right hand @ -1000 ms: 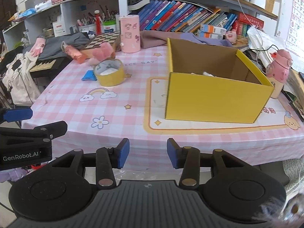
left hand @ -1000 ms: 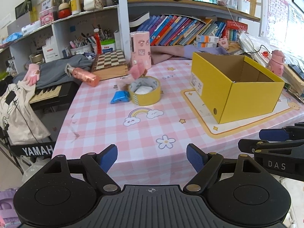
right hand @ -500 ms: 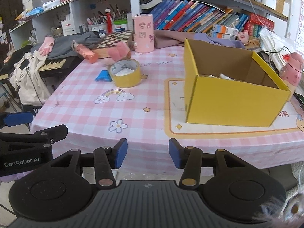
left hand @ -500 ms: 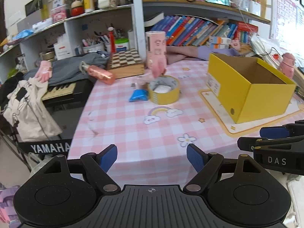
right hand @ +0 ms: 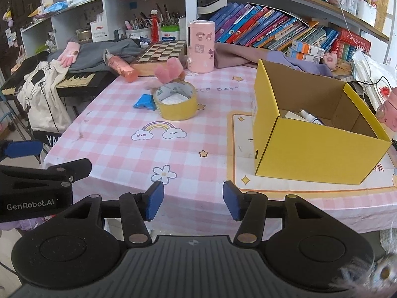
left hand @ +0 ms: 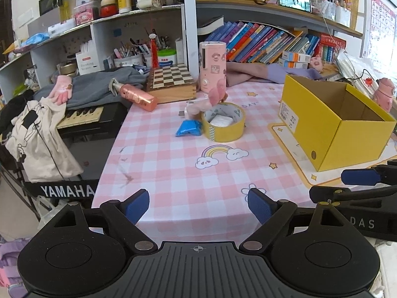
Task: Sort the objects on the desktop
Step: 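Move both open tools toward the yellow tape roll and pink toy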
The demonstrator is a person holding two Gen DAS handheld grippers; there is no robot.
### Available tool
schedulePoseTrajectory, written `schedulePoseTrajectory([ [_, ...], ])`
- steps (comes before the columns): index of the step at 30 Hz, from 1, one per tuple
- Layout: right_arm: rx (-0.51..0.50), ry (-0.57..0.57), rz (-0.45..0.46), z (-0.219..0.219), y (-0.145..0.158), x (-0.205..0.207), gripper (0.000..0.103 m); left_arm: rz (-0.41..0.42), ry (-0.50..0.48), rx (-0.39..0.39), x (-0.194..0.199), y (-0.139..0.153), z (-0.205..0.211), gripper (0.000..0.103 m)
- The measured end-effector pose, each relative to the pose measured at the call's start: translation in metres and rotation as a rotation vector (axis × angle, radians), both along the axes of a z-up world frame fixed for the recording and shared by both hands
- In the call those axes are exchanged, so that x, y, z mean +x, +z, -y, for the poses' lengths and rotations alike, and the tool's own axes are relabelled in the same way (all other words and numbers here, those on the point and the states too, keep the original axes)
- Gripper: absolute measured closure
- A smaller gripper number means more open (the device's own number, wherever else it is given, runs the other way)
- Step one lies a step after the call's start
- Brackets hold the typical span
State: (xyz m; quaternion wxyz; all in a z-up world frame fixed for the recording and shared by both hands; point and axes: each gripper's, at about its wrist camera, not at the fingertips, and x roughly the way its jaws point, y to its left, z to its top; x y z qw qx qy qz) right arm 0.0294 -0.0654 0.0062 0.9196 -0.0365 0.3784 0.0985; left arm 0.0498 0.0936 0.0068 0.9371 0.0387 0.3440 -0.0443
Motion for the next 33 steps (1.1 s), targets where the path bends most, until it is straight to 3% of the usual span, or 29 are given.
schedulePoseTrajectory([
  [13, -0.025, 0.075, 0.033, 0.003, 0.001, 0.055, 0.052, -0.017, 0.062, 0.001, 0.05, -0.005, 0.008, 0.014],
  [21, 0.009, 0.1, 0.061, 0.008, 0.006, 0.099, 0.052, -0.01, 0.103, 0.032, 0.087, -0.004, 0.014, 0.014],
  [33, 0.055, 0.099, 0.029, 0.011, 0.002, 0.158, 0.052, -0.016, 0.133, 0.062, 0.118, -0.01, 0.021, 0.014],
])
